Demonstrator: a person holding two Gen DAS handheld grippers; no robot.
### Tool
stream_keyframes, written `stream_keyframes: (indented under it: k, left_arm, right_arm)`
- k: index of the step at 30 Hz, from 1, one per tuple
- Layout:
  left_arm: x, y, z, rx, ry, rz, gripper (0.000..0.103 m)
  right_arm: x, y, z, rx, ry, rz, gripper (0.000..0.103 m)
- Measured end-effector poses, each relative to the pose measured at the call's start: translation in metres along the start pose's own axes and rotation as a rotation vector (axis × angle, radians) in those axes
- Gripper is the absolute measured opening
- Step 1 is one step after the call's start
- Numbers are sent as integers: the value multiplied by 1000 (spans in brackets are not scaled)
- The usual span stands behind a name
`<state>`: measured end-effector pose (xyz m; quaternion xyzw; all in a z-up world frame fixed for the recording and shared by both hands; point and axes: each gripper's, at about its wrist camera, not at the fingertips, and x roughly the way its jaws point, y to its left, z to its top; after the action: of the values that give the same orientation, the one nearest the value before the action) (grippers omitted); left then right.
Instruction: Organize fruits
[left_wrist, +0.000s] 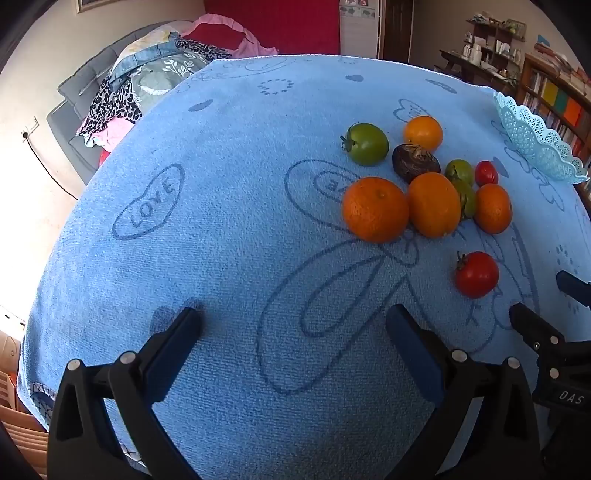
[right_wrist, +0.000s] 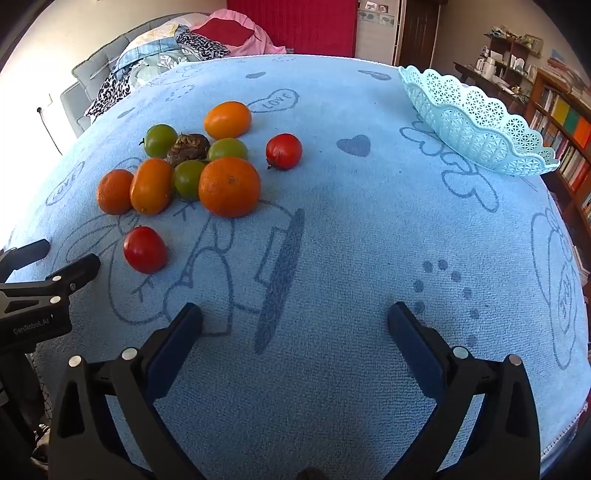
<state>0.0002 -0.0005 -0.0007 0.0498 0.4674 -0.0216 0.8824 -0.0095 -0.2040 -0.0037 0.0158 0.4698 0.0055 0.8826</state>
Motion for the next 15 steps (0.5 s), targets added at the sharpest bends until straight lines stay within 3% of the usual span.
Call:
stream_keyframes:
  k: [15]
  left_arm:
    - [-5, -2, -7, 23, -36, 0, 98]
  right_arm:
    - [0, 0, -2, -16, 6, 7, 101]
